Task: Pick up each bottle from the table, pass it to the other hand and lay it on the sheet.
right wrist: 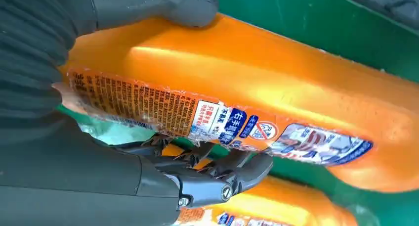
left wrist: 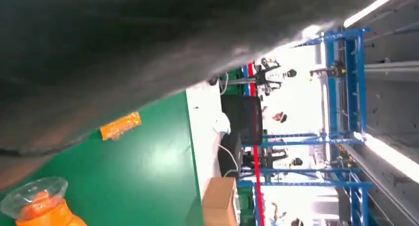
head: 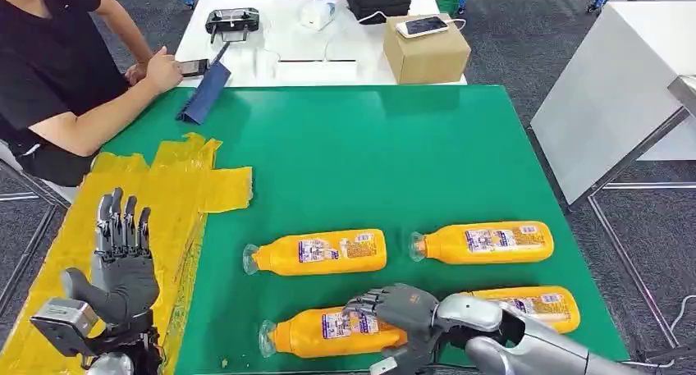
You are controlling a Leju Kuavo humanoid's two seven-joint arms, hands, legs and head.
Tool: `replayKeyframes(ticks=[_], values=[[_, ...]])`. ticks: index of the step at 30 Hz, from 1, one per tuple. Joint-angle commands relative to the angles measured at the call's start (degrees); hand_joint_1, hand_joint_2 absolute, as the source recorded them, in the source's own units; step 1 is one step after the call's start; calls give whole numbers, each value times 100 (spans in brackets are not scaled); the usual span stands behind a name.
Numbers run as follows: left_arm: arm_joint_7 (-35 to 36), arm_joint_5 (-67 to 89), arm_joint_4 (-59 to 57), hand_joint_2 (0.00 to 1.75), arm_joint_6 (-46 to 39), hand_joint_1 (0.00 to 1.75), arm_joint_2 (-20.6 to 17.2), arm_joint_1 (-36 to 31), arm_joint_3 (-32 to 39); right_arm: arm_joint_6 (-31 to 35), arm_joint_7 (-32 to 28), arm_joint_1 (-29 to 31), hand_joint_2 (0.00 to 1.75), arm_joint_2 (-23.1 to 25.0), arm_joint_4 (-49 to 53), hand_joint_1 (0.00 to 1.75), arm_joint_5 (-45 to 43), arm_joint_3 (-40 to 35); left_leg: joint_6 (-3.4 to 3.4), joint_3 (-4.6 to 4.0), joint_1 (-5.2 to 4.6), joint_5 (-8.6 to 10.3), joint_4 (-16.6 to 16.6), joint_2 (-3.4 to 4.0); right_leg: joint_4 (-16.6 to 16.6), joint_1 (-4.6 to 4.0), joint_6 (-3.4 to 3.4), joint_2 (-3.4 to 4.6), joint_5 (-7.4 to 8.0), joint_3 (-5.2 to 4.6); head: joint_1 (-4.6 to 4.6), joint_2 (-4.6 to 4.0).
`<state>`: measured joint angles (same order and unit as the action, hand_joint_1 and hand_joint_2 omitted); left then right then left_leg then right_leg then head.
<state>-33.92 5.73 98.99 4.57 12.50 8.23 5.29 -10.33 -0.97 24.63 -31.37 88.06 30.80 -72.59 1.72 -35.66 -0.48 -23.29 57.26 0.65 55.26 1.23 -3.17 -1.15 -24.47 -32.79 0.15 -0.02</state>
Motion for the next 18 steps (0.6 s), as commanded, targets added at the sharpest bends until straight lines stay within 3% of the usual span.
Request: replayKeyframes(ticks=[1, 3, 12, 16, 18], values=[[-222, -290, 109, 0, -869, 0, 242, -84, 243, 965, -162, -936, 175, 2144, -1868, 175, 79, 1019, -19, 26, 18, -4, -19, 21, -25, -18, 18, 29, 10, 77, 4, 0], [-514, -486, 511, 0, -1432, 0, 429, 16, 545, 1186, -242, -1202, 175, 2356, -1656, 175, 130, 1266, -29, 39, 34, -12, -12, 44, -18, -32, 31, 52, 10, 79, 6, 0], [-608, -934, 1021, 0, -1696, 0, 507, 188, 917, 1324, -369, -1487, 175, 2602, -1183, 175, 130, 1586, -29, 39, 34, -12, -12, 44, -18, -32, 31, 52, 10, 79, 2, 0], [-608, -969, 962, 0, -1621, 0, 532, 184, 1053, 1396, -606, -1702, 175, 2761, -751, 175, 128, 1861, -34, 32, 31, -14, -4, 54, -2, -33, 40, 56, 14, 60, 0, 0], [-608, -1110, 1159, 0, -1662, 0, 732, 205, 1318, 1433, -1025, -1936, 175, 2957, -470, 175, 52, 2171, -36, 26, 44, -16, -1, 51, 2, -45, 41, 53, 5, 54, -5, 0]])
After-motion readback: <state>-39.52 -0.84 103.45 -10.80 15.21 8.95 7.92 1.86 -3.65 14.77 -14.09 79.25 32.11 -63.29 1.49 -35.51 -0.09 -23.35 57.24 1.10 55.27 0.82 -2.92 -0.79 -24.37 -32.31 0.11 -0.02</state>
